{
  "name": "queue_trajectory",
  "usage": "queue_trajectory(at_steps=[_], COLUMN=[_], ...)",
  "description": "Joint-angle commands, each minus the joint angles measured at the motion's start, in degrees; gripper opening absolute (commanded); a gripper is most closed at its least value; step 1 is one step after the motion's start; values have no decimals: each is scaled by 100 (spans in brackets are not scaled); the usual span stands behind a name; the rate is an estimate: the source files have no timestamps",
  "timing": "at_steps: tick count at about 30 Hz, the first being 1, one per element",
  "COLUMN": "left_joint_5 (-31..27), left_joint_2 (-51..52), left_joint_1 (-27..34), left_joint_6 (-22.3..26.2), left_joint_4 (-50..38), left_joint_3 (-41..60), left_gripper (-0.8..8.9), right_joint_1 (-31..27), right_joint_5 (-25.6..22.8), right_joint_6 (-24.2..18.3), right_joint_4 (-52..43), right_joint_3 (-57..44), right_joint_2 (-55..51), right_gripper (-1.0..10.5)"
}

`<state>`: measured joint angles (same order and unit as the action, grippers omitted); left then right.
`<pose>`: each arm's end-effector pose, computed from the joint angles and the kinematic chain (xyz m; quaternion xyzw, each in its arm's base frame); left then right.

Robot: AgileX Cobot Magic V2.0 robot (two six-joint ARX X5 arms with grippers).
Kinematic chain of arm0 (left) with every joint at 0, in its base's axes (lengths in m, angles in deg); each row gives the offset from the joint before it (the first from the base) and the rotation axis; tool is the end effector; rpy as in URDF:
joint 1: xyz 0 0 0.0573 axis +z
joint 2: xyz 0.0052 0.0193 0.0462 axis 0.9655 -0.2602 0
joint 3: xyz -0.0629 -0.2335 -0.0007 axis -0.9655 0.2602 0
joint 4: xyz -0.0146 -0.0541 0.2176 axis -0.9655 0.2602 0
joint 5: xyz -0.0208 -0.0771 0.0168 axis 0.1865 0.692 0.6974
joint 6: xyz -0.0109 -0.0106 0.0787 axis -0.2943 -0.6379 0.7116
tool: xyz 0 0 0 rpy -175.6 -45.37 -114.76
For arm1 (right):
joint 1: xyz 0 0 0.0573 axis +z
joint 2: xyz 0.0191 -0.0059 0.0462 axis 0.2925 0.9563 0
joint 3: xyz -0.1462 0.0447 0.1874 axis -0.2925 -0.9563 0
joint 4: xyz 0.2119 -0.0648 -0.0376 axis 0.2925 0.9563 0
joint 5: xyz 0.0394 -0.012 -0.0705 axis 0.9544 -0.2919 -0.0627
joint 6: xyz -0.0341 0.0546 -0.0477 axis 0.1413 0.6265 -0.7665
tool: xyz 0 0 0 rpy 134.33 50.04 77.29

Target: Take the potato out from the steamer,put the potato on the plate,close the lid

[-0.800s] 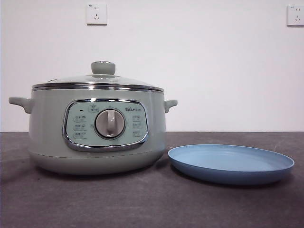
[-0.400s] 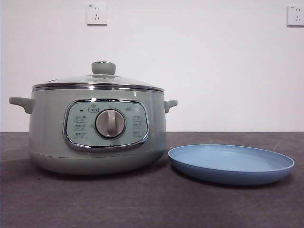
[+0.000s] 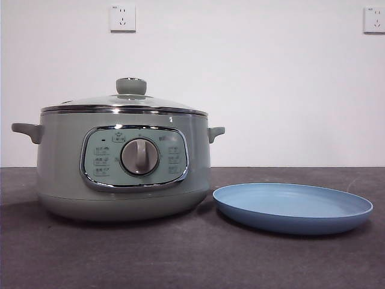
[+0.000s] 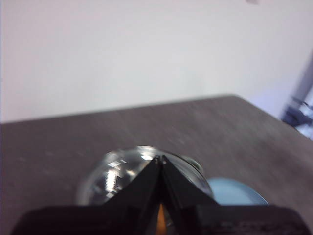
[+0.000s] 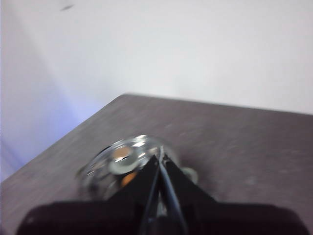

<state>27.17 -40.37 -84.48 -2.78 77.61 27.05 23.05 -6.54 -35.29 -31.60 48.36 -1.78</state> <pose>0.1362 -0.0463 0.3706 -0.0533 0.1056 -0.2526 0.9603 0.1479 0.0520 0.4068 0.0524 0.1104 0.3315 0.9355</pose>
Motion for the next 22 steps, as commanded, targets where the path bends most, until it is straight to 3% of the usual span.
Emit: queue_trajectory(at_steps=[1,5,8,9,11,12,13,14,22], left_joint_5=[590,1189,1294,1272,1169,1060,855,708,446], left_joint_2=[-623,-1316,-1637,-1703,-1825,-1869,-1926,-1965,-2452], left_joint_1=[-22,-22,-26,-26,-26,-26,-26,-28,-293], left_joint_6=[269,308,304,304,286,247,234,234,236], left_joint_4=[435,785,802,796,754,750,752,752,382], left_joint_3=[-546,-1088,-1274,-1294,-1298,-1298,-1298,-1298,-1298], left_gripper=[-6,-4,28,87,306,397,476,485,480], right_joint_1=[15,92,146,160,164,164,164,164,238], right_joint_5=[542,857,855,833,828,813,782,730,514], right_joint_6=[-374,-398,-396,-396,-396,-396,-396,-398,-398], right_joint_4=[457,872,973,981,992,992,990,988,988], right_joint_3=[549,1019,1110,1110,1110,1110,1110,1110,1110], right_joint_2=[535,1099,1309,1346,1403,1408,1410,1410,1410], right_gripper=[-9,21,273,373,577,617,631,630,630])
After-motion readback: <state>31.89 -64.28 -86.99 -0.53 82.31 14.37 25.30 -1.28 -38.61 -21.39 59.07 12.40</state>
